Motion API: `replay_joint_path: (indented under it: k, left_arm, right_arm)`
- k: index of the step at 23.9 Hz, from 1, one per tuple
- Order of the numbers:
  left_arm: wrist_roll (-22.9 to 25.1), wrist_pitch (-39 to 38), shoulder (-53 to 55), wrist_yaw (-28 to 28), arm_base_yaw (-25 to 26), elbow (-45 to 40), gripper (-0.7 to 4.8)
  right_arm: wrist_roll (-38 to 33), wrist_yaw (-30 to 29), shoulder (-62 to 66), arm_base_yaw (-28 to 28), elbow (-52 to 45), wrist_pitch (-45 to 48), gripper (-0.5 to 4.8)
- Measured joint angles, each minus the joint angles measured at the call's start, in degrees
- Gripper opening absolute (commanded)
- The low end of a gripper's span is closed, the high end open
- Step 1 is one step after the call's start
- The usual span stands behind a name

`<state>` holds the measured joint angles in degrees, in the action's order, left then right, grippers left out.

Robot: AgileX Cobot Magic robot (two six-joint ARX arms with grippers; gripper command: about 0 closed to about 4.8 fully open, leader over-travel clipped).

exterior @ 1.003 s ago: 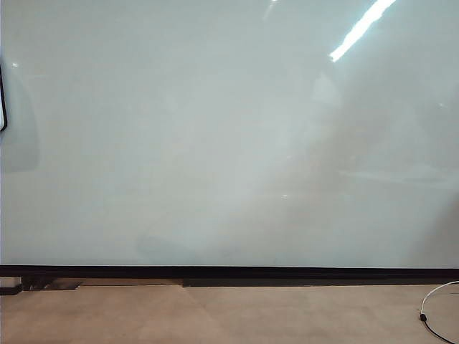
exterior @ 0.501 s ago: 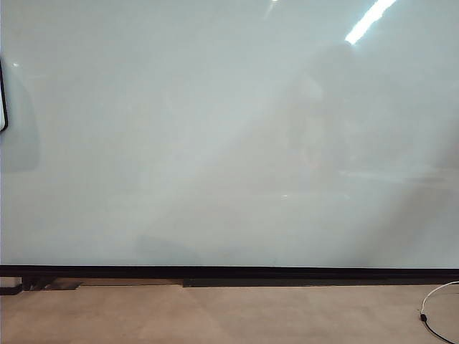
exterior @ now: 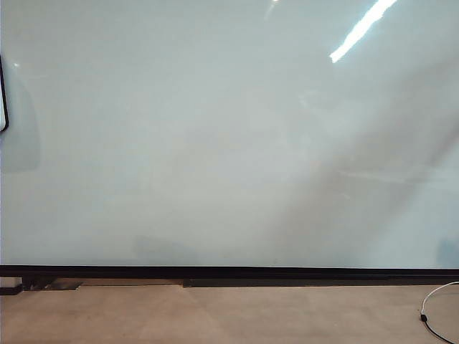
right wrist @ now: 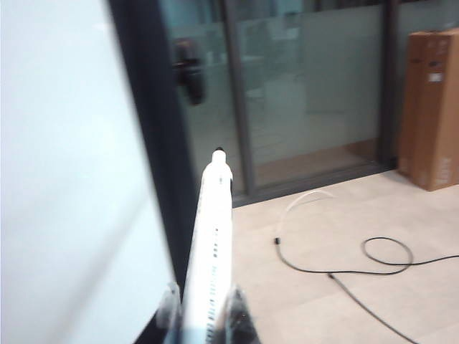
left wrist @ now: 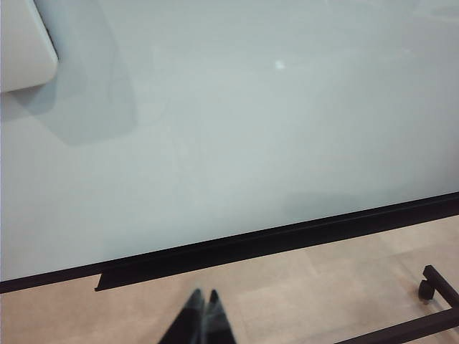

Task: Pick up the pen on the shelf to the right of the whiteboard and draw a straight line.

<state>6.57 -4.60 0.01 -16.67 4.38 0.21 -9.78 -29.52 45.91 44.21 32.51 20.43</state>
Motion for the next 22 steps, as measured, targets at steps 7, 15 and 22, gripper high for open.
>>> replay_joint_path:
  k: [7, 15, 22]
  left_arm:
    - [0.0, 0.0, 0.0, -0.3, 0.0, 0.0, -0.05]
    - [0.0, 0.1, 0.0, -0.3, 0.0, 0.0, -0.05]
    - [0.0, 0.1, 0.0, -0.3, 0.0, 0.0, -0.05]
  right_arm:
    - [1.1, -0.4, -10.5, -5.4, -0.8, -10.2, -0.06]
    - [1.3, 4.2, -23.3, -15.7, -10.3, -14.9, -0.06]
    - [1.4, 21.1, -31.5, -36.0, -22.2, -17.6, -0.06]
